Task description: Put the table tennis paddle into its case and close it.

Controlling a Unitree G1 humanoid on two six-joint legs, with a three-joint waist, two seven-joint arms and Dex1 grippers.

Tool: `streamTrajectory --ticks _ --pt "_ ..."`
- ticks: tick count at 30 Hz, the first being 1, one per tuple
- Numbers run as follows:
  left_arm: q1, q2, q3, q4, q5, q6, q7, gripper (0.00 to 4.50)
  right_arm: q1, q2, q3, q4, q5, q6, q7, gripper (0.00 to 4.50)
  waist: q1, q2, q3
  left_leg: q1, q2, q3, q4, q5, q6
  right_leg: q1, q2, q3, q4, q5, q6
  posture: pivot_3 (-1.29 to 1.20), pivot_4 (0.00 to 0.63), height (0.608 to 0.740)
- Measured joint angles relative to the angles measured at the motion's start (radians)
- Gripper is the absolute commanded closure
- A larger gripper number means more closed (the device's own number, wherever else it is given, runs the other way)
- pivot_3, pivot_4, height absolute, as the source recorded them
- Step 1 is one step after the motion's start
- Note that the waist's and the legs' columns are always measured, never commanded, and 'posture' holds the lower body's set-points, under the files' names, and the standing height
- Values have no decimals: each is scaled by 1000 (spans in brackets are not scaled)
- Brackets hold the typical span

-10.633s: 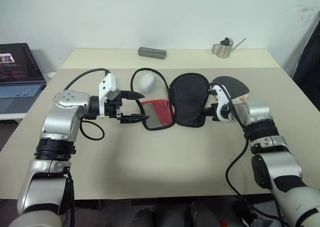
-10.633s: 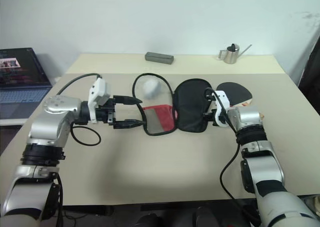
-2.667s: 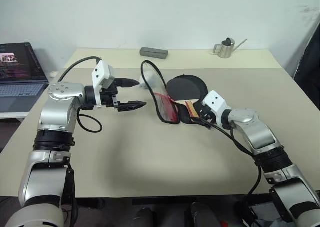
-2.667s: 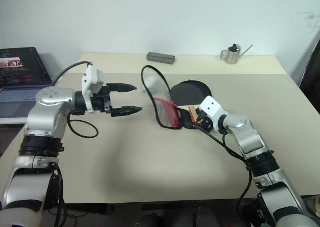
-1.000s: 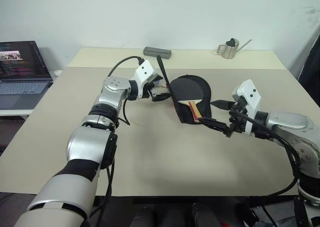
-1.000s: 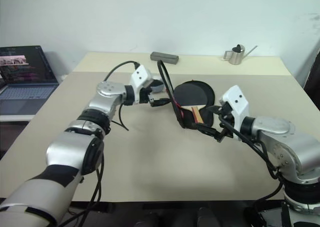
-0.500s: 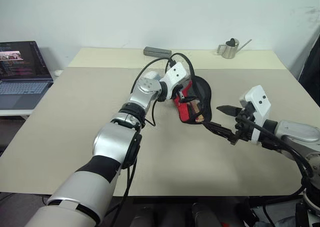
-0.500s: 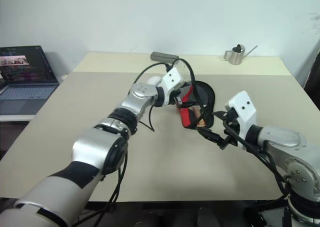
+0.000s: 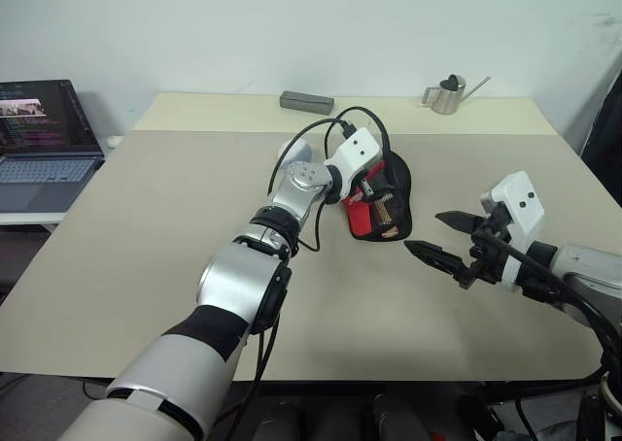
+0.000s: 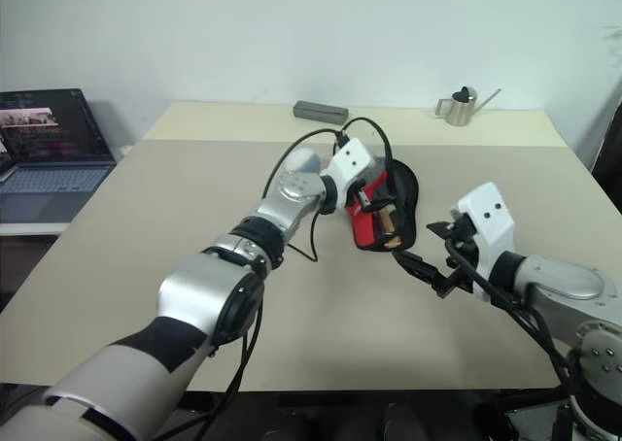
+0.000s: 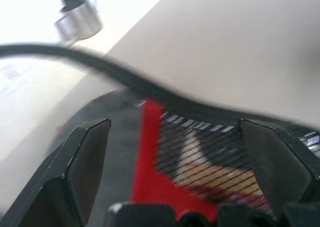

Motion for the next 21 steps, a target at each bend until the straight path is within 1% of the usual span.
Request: streamTrajectory --ticks 4,9,11,13,17,21 --pt "20 -1 -3 8 32 5 66 0 -20 12 -2 14 25 0 -41 178 4 0 0 0 0 0 0 0 0 0 0 0 0 0 0 0 150 740" --pt "21 -64 2 8 38 21 81 0 -61 14 -2 35 68 0 -88 178 8 0 0 -1 -1 0 0 0 0 0 0 -1 0 0 0 0 150 740" --pt "21 -90 15 8 30 23 60 0 -71 19 -3 40 83 0 -111 178 11 0 0 0 -1 0 0 0 0 0 0 -1 0 0 0 0 150 740" --pt "19 -107 54 8 -6 26 10 0 -77 40 -7 65 91 0 -151 178 10 0 0 0 0 1 0 0 0 0 0 0 0 0 0 0 150 740" --pt "18 -107 89 8 -38 35 -64 0 -100 46 -6 98 107 -3 -196 178 4 0 0 0 0 1 0 0 0 0 0 0 0 0 0 0 150 740" --pt "18 -111 90 8 -39 47 -56 0 -134 49 17 141 107 -22 -218 178 3 0 0 0 0 1 0 0 0 0 0 0 0 0 0 0 150 740"
